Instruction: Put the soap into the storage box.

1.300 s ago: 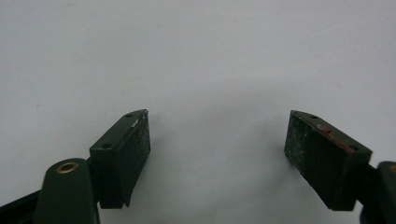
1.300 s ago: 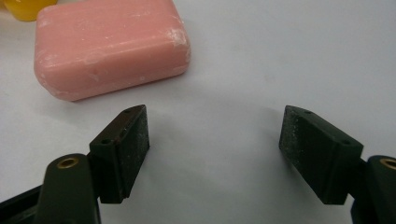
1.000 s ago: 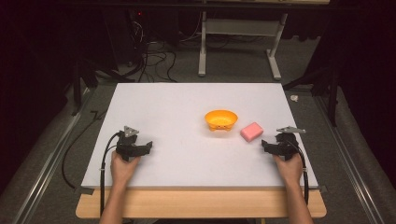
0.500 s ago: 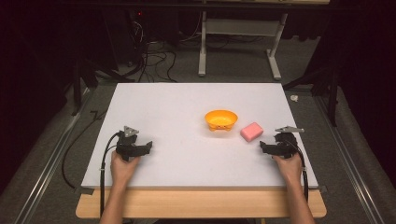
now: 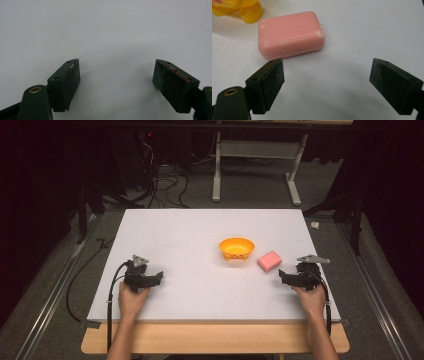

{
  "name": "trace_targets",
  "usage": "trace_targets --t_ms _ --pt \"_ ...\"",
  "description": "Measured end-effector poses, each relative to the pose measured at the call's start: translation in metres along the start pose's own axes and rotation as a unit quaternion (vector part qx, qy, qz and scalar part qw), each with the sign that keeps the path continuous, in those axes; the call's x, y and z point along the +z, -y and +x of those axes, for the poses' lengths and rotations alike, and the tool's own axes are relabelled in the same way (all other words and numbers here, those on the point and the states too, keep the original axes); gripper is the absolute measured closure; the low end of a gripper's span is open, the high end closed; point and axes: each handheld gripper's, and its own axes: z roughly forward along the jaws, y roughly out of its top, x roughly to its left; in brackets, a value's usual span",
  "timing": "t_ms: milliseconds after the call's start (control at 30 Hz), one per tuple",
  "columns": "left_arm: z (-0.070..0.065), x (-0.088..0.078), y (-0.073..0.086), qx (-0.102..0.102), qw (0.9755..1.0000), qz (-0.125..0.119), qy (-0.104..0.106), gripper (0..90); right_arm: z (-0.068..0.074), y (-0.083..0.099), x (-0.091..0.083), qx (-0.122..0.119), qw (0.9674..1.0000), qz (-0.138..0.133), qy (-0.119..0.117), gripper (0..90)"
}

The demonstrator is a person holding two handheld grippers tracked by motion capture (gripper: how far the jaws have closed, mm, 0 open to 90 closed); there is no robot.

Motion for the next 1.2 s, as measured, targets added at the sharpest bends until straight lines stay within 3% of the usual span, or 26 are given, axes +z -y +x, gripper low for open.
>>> trace_targets --t_ms 533,1200 --pt "0.000 0.000 0.000 -0.001 1.0000 0.000 0.000 22.3 0.010 -0.020 -0.003 -0.018 0.9997 -0.008 -0.017 12.7" --pt "0.000 0.000 0.000 -0.002 1.0000 0.001 0.001 22.3 0.025 -0.047 0.014 -0.047 0.9983 -0.002 -0.035 12.3"
